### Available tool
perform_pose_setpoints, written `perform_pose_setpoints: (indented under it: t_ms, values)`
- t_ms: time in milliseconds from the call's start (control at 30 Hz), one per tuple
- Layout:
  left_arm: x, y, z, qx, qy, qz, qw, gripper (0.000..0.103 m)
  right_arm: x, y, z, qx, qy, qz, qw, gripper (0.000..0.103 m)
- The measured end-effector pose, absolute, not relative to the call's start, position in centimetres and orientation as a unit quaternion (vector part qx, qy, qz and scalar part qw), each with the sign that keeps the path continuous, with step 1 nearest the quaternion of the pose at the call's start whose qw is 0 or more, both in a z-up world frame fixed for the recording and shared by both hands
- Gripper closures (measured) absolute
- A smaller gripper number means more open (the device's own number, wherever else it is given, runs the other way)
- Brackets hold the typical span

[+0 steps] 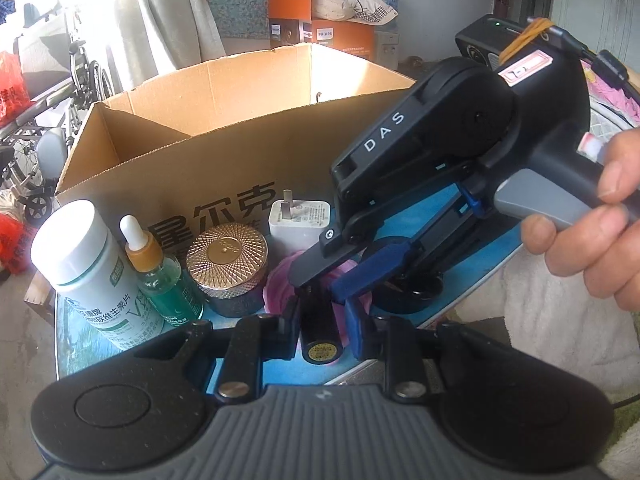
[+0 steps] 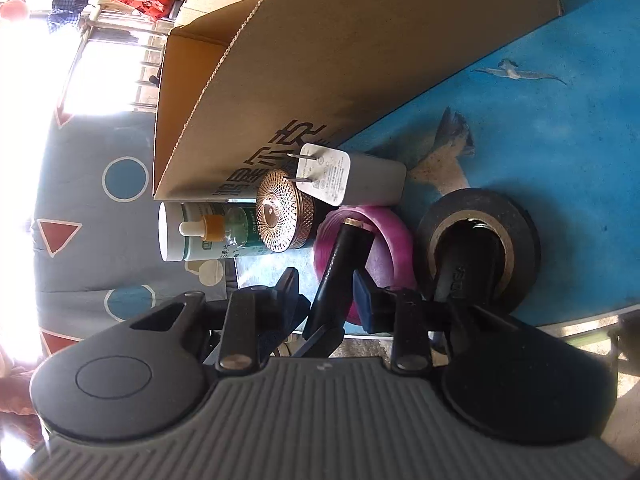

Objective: Organize rigid objects
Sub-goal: 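Grasp the black marker in the pink bowl with the right gripper, then carry the black marker into the box and release it with the right gripper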

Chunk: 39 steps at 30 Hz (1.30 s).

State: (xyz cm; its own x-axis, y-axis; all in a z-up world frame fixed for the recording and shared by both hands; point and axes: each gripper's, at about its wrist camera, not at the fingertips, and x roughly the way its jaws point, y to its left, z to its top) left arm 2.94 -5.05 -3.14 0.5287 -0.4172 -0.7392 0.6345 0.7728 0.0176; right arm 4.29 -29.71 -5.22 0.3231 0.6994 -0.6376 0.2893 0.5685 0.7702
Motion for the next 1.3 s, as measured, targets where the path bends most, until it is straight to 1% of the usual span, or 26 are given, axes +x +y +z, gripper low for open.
perform_pose_setpoints:
  t_ms: [100,167,367,700,800,933,1133,1233,1300]
  values:
    - [3.8,-5.4,-3.7,0.143,0.394,-0.3,0.857,0.078,4.5,-29.5,-5.4,0.44,0.563,0.142,0.685,0.074]
    - [4.3,-5.4,-4.0,0.137,0.407,-0.3,0.852,0.076,4.6,-29.4,-5.5,0.44,0.563,0.14,0.686,0.074]
    - [5.3,-5.3,-4.3,0.111,0.428,-0.296,0.847,0.078,4.6,-29.5,-5.5,0.428,0.56,0.145,0.695,0.075]
    - [3.6,-4.6,-2.3,0.096,0.41,-0.293,0.858,0.08,2.8,-30.4,-5.6,0.447,0.547,0.164,0.688,0.077]
    - [2.7,-4.3,-1.3,0.09,0.401,-0.303,0.86,0.08,2.0,-30.5,-4.9,0.457,0.529,0.183,0.691,0.081]
    - [2.1,-5.2,-0.6,0.086,0.392,-0.315,0.86,0.08,1.7,-30.7,-4.0,0.465,0.512,0.199,0.695,0.083]
    - [2.9,-5.2,-1.5,0.082,0.395,-0.302,0.864,0.08,2.0,-30.9,-3.8,0.477,0.496,0.201,0.697,0.084]
    - [3.9,-4.3,-1.6,0.066,0.4,-0.295,0.865,0.08,1.5,-31.9,-2.9,0.466,0.47,0.197,0.723,0.082]
    - [4.5,-3.6,-1.7,0.052,0.405,-0.292,0.865,0.08,1.0,-32.5,-1.9,0.435,0.447,0.194,0.757,0.082]
